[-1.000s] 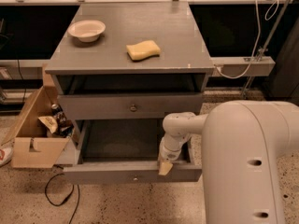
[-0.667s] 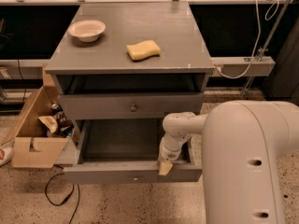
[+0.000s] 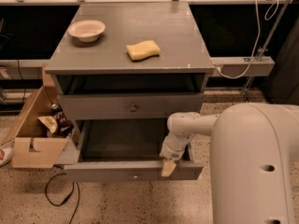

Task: Open middle drawer

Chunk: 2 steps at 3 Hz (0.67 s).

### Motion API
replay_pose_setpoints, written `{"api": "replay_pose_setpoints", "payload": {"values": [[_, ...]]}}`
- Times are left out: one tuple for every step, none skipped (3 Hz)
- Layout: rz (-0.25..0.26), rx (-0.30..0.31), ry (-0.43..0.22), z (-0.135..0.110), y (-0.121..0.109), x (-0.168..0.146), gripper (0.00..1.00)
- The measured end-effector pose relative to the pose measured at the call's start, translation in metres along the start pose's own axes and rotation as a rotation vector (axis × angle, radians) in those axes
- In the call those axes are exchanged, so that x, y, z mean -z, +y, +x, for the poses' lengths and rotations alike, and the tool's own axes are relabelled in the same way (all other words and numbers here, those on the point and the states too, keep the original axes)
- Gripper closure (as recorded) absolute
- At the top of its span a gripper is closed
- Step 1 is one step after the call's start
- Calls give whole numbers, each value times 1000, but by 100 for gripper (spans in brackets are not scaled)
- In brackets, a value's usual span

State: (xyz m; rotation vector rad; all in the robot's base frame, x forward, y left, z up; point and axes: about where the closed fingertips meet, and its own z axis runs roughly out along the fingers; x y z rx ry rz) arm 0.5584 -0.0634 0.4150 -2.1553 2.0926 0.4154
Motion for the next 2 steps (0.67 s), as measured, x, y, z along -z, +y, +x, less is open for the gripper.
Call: {"api": "replay_pose_setpoints", "payload": {"values": [[59, 1, -10, 6, 10, 39, 0], [185, 21, -74, 6, 18, 108, 0]]}}
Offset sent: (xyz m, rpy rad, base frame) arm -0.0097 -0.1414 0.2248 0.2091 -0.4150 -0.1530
